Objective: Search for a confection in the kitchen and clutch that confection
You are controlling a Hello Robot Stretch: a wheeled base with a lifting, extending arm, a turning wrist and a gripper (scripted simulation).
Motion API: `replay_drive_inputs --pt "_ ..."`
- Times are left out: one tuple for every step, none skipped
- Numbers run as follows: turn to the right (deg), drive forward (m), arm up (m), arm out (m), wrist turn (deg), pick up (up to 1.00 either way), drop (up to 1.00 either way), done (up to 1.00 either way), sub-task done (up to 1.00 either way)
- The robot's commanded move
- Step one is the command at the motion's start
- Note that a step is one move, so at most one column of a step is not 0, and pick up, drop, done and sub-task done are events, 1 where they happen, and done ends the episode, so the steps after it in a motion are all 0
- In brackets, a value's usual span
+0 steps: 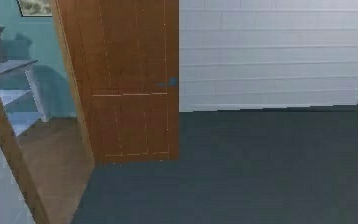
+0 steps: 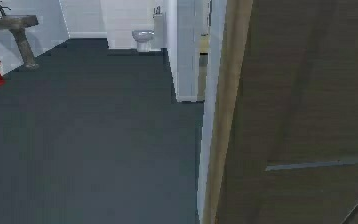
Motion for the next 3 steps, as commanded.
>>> replay_drive_inputs --pt "-21.0 0.00 0.00 0.00 0.0 0.00 0.00 0.00 0.00" --pt "0.0 1.00 0.00 0.00 0.0 0.00 0.00 0.00 0.00" --pt "-3.0 0.00 0.00 0.00 0.0 0.00 0.00 0.00 0.00"
